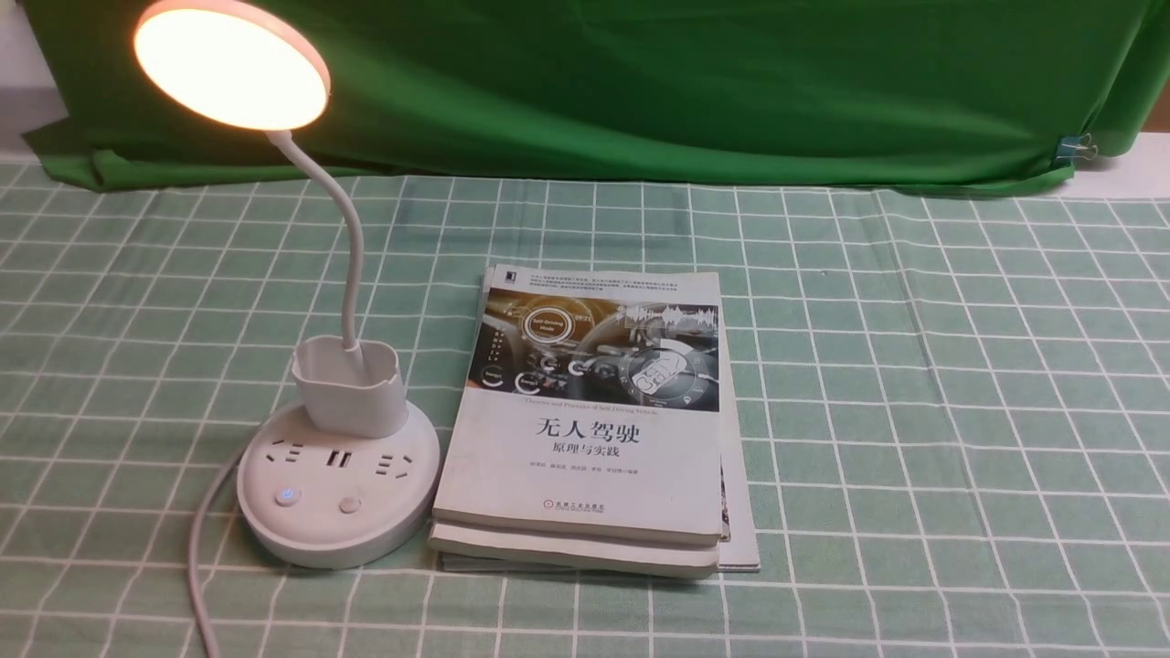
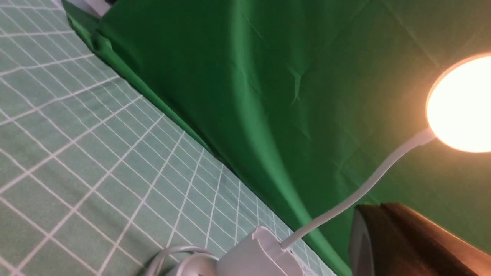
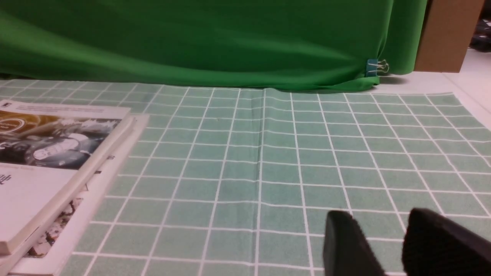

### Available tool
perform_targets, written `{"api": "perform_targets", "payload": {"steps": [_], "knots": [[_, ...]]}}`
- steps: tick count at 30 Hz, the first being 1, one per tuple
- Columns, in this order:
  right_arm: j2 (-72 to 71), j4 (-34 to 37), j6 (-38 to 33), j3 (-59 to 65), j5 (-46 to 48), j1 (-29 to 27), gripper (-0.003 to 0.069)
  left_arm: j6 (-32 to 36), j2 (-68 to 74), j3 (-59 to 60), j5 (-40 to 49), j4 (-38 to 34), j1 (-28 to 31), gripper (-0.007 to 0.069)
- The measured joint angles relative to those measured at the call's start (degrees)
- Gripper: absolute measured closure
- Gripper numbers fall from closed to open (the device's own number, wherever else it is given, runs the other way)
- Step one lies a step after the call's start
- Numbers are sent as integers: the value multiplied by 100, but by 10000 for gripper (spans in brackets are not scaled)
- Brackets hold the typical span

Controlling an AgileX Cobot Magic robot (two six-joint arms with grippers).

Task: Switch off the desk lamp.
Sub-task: Use the left arm to press the button switch on the lamp holder

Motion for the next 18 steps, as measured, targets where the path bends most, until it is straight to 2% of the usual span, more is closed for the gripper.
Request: {"api": "perform_targets", "payload": {"steps": [3,8,9,10,12,18], "knots": [[0,0,0,0,0,0,417,23,199,-238,537,120,0,624],[0,0,0,0,0,0,417,159,1653,-1533,2362,947,0,624],[0,0,0,0,0,0,417,316,2178,-1918,2875,1184,0,624],[0,0,0,0,0,0,417,345,2254,-1971,2947,1214,0,624],[0,0,0,0,0,0,417,821,3269,-2646,3791,1528,0,624],[0,0,0,0,0,0,417,1290,5185,-3692,4614,1967,-153,624]]}}
